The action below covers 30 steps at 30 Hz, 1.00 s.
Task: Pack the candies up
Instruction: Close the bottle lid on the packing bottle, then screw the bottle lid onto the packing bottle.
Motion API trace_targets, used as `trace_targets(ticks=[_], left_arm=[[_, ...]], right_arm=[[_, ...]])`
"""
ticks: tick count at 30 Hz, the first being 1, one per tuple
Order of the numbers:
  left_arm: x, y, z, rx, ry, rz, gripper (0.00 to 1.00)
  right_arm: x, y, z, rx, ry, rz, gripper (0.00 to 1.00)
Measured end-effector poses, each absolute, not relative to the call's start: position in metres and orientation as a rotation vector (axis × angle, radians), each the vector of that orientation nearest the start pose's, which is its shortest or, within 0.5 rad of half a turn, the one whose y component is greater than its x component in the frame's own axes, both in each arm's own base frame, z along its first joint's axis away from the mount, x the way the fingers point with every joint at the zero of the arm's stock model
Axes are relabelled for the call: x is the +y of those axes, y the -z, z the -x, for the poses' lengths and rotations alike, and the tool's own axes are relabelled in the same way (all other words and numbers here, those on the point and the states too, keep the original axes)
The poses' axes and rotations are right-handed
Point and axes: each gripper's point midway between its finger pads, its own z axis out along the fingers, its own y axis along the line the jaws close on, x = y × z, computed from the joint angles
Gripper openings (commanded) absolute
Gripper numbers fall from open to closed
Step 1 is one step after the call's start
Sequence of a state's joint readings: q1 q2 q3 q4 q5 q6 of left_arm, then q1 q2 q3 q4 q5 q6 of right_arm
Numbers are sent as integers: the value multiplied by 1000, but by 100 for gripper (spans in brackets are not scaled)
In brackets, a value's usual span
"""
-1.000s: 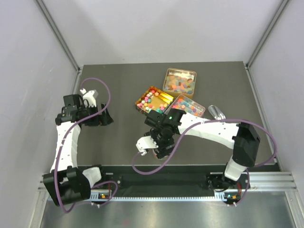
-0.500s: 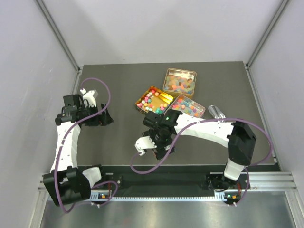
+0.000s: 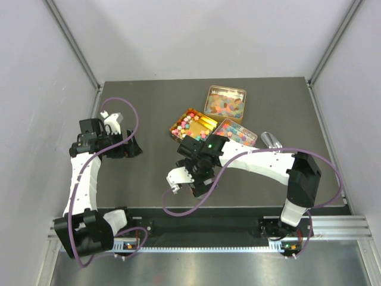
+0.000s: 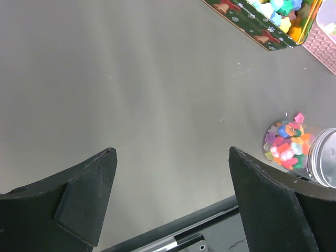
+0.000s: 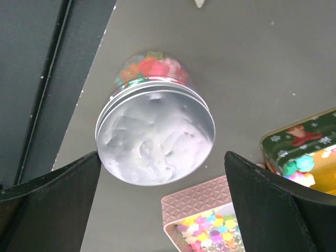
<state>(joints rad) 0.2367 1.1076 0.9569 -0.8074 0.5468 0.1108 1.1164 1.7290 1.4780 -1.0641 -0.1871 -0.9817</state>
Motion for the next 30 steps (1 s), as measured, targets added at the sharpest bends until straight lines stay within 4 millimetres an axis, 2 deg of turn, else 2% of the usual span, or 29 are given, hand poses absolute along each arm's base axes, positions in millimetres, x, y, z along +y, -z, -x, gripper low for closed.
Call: trace_targets(ticks=[15,21,30], left_arm=[[-27,-163,-263,2405,539,-65,92],[-27,-163,-264,2405,539,-65,92],[-27,-164,-264,2393,533,-69,92]], right_arm=[[322,-125,-157,1407,-294,2504,100],[316,-112,-149,1403,-285,2548,100],[314,-112,-152,1402,-244,2541,100]])
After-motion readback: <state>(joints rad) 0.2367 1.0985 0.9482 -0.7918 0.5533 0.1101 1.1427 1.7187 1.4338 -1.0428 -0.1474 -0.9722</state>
